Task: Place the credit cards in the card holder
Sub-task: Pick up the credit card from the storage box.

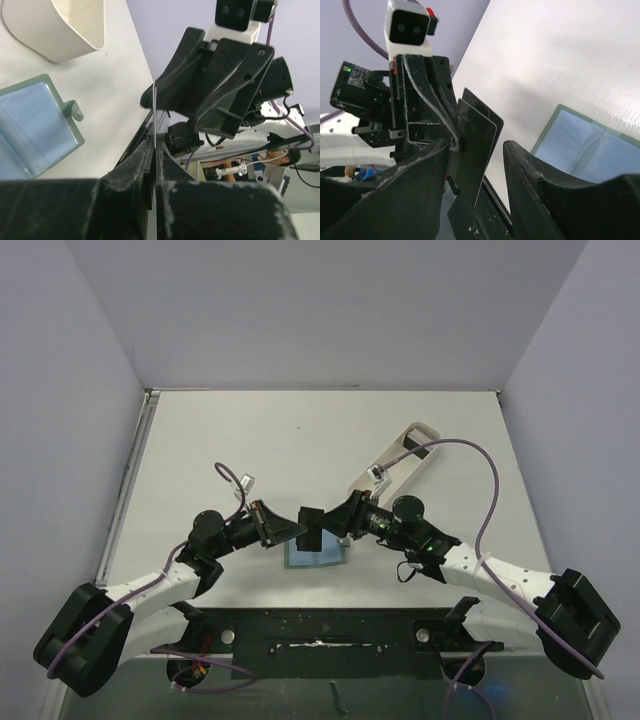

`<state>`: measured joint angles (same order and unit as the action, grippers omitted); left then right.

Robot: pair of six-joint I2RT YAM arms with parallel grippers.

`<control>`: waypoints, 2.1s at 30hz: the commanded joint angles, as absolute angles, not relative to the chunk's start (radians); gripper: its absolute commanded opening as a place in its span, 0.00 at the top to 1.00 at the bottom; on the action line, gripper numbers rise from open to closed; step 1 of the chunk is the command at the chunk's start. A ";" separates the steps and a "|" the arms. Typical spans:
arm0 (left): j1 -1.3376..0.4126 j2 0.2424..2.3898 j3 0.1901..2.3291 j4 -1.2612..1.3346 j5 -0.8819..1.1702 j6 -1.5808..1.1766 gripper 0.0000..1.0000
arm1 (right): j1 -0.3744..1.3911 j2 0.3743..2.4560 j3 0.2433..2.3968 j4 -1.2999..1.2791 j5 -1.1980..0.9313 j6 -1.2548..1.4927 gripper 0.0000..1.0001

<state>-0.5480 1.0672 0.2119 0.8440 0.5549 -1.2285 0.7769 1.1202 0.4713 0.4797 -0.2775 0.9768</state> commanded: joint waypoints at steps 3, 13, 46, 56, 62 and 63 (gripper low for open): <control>-0.542 1.114 0.232 0.988 0.654 -1.216 1.00 | 0.742 1.064 0.482 0.591 -0.343 1.000 0.58; -0.542 1.154 0.227 1.053 0.710 -1.230 1.00 | 0.728 1.052 0.443 0.668 -0.364 1.045 0.69; -0.541 1.142 0.210 1.017 0.752 -1.214 0.97 | 0.664 0.962 0.434 0.572 -0.320 1.008 1.00; -0.541 1.124 0.209 0.960 0.749 -1.192 1.00 | 0.610 0.882 0.469 0.372 -0.272 0.930 1.00; -0.539 1.097 0.222 0.852 0.698 -1.148 1.00 | 0.597 0.856 0.555 0.123 -0.210 0.827 1.00; -0.538 1.091 0.233 0.808 0.676 -1.132 1.00 | 0.596 0.865 0.571 0.084 -0.207 0.810 1.00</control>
<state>-0.5419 1.1290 0.2073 0.8986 0.7296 -1.1965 0.6014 0.8738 0.4721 0.2348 -0.2623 0.9054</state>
